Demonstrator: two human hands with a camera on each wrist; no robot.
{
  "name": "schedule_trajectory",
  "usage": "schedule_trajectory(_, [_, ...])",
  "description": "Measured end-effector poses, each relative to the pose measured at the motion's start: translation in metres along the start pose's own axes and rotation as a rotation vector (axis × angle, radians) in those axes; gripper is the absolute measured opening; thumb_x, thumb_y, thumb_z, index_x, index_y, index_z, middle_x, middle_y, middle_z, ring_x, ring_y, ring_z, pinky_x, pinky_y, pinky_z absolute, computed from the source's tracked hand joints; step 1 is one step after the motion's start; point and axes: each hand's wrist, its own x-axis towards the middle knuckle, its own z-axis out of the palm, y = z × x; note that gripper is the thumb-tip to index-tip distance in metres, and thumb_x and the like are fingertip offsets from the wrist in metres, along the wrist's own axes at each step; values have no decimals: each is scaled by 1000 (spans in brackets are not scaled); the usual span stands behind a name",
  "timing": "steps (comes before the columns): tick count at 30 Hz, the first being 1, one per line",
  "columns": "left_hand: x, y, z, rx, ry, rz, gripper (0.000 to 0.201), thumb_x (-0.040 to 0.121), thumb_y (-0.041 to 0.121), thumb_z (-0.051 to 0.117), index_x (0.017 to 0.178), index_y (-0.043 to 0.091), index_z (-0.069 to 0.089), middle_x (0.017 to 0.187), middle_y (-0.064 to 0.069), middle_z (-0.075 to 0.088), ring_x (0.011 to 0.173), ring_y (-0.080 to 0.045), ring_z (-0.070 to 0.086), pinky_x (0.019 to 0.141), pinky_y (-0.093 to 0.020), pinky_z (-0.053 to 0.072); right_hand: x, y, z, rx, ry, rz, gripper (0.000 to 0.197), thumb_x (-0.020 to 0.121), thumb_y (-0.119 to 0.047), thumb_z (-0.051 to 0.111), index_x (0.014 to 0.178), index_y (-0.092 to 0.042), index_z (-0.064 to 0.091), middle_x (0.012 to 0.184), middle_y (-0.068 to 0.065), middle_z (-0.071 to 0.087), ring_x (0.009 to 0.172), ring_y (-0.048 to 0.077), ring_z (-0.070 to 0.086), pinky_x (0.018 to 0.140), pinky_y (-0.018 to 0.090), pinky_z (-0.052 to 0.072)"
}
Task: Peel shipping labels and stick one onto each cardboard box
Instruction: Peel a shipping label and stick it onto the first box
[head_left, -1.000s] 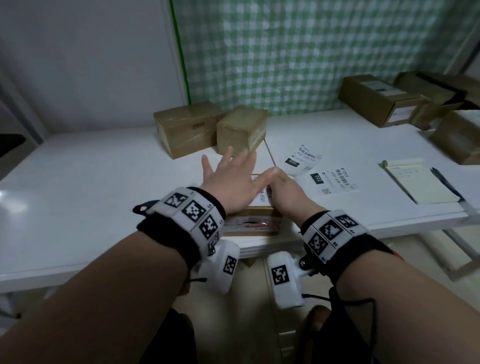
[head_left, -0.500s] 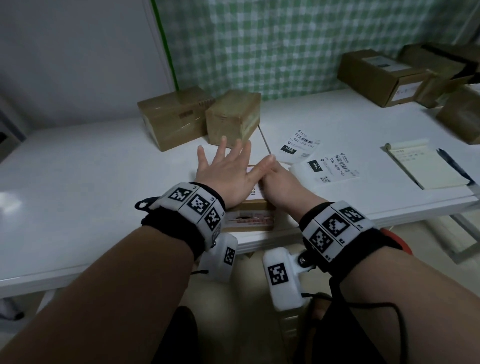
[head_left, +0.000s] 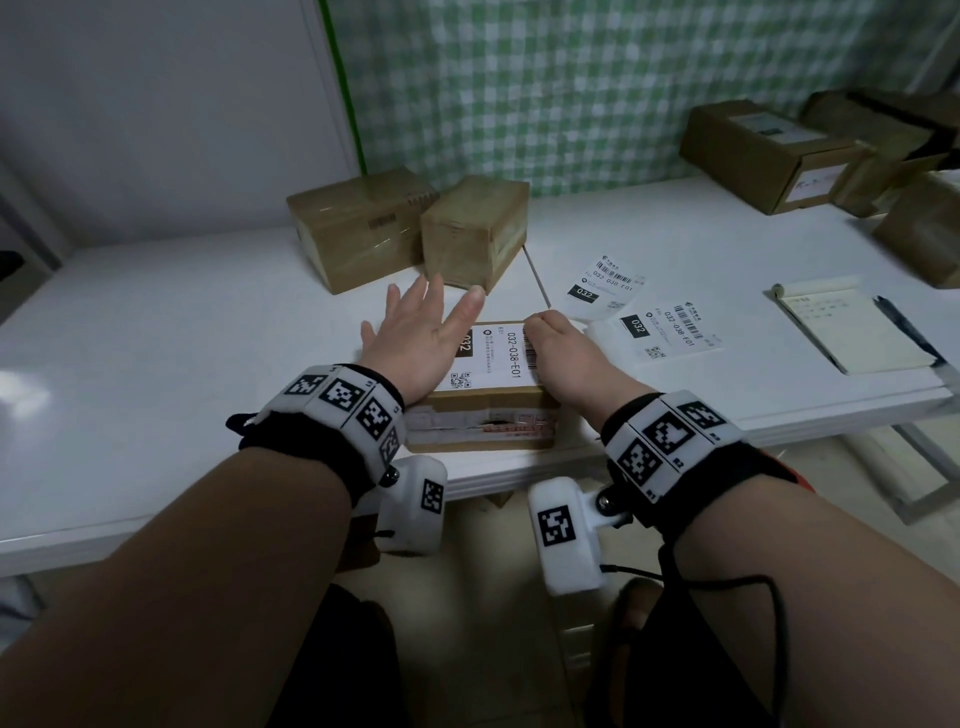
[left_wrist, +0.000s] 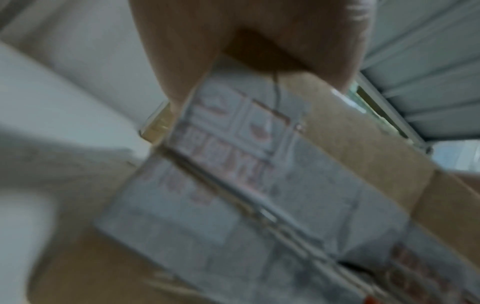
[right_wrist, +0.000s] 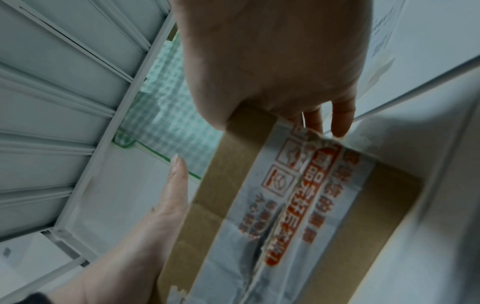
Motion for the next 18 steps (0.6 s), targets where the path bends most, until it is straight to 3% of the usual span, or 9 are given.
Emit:
schedule_trajectory(3, [2, -7, 1, -155, 19, 30, 96, 76, 82, 1, 151, 23, 8, 161, 0, 3, 147, -17, -8, 117, -51, -3, -2, -1, -1, -6, -15, 12, 29, 95, 1, 30, 120, 5, 45, 133, 23, 42, 122, 34, 43, 98, 33, 34])
schedule_trajectory(5, [1, -10, 2, -235, 25, 41, 88, 82, 77, 7, 151, 24, 11, 160, -1, 6, 147, -15, -1, 119, -43, 0, -2, -1, -1, 26, -18, 33, 22, 95, 1, 29, 110, -3, 45, 132, 24, 42, 122, 33, 43, 94, 31, 33])
schedule_trajectory(8, [0, -15, 2, -321, -7, 32, 102, 69, 90, 8, 148, 26, 23, 156, -4, 23, 145, -19, 15, 118, -47, 9, -5, -2, -3, 182, -25, 88, 13, 97, -3, 26, 99, -9, 38, 131, 24, 43, 122, 34, 42, 94, 30, 32])
schedule_trajectory(11, [-6, -13, -1, -330, -38, 17, 89, 80, 80, 21, 149, 25, 20, 155, -5, 24, 143, -20, 20, 117, -39, 12, -10, 0, -2, 275, -111, 62, 37, 102, -21, 24, 122, -2, 48, 136, 20, 45, 125, 35, 43, 105, 35, 31])
schedule_trajectory(14, [-10, -14, -7, -219, -77, 37, 80, 82, 67, 42, 148, 27, 20, 153, -7, 26, 139, -22, 27, 110, -34, 22, -12, -1, -5, 305, -131, 67, 48, 102, -34, 20, 128, -6, 49, 139, 19, 47, 126, 35, 44, 111, 40, 31])
schedule_trajectory(16, [-13, -15, -16, -111, -184, 68, 93, 71, 64, 65, 146, 32, 21, 151, -6, 26, 137, -21, 28, 109, -34, 23, -14, -1, -8, 288, -128, 105, 50, 104, -34, 21, 137, -3, 42, 143, 21, 43, 132, 36, 39, 108, 36, 31])
schedule_trajectory(18, [-14, -19, -25, -55, -302, 67, 120, 47, 66, 76, 146, 36, 15, 150, -1, 24, 136, -19, 26, 112, -36, 23, -15, -1, -8, 293, -129, 112, 51, 104, -34, 21, 136, -2, 42, 141, 23, 44, 131, 37, 40, 109, 38, 33])
